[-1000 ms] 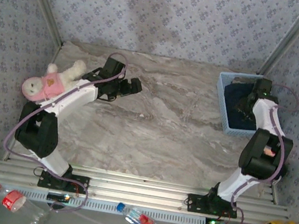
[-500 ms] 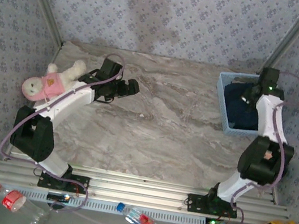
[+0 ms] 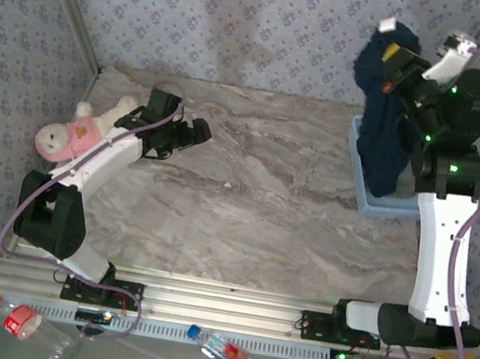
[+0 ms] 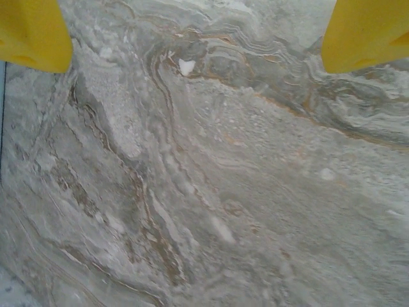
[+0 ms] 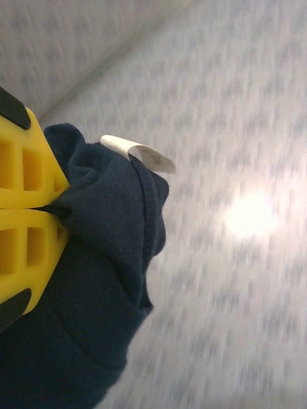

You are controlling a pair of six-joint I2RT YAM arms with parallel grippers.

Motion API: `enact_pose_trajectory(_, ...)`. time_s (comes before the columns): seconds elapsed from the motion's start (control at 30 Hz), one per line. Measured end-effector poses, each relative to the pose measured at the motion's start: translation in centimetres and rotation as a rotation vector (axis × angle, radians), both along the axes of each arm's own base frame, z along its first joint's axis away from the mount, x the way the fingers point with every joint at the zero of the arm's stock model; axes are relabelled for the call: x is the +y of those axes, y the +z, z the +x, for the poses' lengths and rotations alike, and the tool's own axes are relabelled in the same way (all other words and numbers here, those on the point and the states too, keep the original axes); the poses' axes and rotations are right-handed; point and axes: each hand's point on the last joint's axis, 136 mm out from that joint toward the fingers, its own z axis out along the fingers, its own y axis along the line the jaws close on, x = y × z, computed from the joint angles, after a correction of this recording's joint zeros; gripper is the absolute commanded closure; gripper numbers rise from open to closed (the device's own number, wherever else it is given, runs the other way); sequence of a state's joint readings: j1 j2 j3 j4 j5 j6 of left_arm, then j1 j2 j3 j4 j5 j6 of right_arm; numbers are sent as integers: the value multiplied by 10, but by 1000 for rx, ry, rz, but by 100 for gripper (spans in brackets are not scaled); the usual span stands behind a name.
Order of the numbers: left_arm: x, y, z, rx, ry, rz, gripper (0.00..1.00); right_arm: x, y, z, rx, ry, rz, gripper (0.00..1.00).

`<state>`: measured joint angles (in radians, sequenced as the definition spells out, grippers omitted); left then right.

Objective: Fold and stack the mixed laundry pile

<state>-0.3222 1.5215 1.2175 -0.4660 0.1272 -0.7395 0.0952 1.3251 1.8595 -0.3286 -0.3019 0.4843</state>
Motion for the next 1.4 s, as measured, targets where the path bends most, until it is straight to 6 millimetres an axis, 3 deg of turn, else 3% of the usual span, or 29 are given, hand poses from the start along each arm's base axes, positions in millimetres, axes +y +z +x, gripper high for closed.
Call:
enact_pose_trajectory(0.17,20,-2,-6,6,51,-7,0,80,44,-21,-116,294,25,100)
enact_pose_trajectory(0.23,25,-2,-10,6,63,-6,0,100,44,-18,-114,354,34,100)
enact_pose_trajectory(0.3,31,-3,-14,5,82,-5,0,119,29,-5,-73,403,44,100)
enact_pose_trajectory(0.4,41,-5,-20,8,111,1,0,130,-17,30,48,388,51,100)
enact_pose_trajectory(0.47,47,-5,-23,5,127,11,0,129,-64,55,163,333,45,100)
enact_pose_trajectory(0.5,49,-4,-24,1,133,14,0,125,-99,71,246,285,37,100)
enact_pose_trajectory(0.53,51,-2,-25,-5,137,16,0,119,-140,86,336,234,23,87)
enact_pose_trajectory(0.63,54,3,-30,-26,146,22,0,85,-260,118,592,72,-19,32)
enact_pose_trajectory(0.7,56,5,-34,-33,143,27,0,55,-329,126,749,-30,-49,18)
enact_pose_trajectory(0.77,57,2,-39,-28,136,34,0,26,-383,120,878,-117,-78,14)
enact_pose_trajectory(0.83,57,-6,-46,-4,121,50,0,5,-416,104,971,-180,-110,14)
enact_pose_trajectory(0.93,51,-21,-61,45,69,88,0,3,-436,77,1036,-194,-176,14)
enact_pose_trajectory(1.1,30,-49,-107,137,-90,178,3,44,-435,34,1042,-92,-281,14)
enact_pose_trajectory(1.2,19,-67,-136,190,-179,228,10,65,-449,12,1068,-35,-327,14)
enact_pose_trajectory(1.3,15,-90,-165,256,-239,293,20,70,-470,-3,1123,-20,-354,15)
enact_pose_trajectory(1.4,17,-110,-188,315,-271,351,27,69,-480,-5,1153,-24,-356,15)
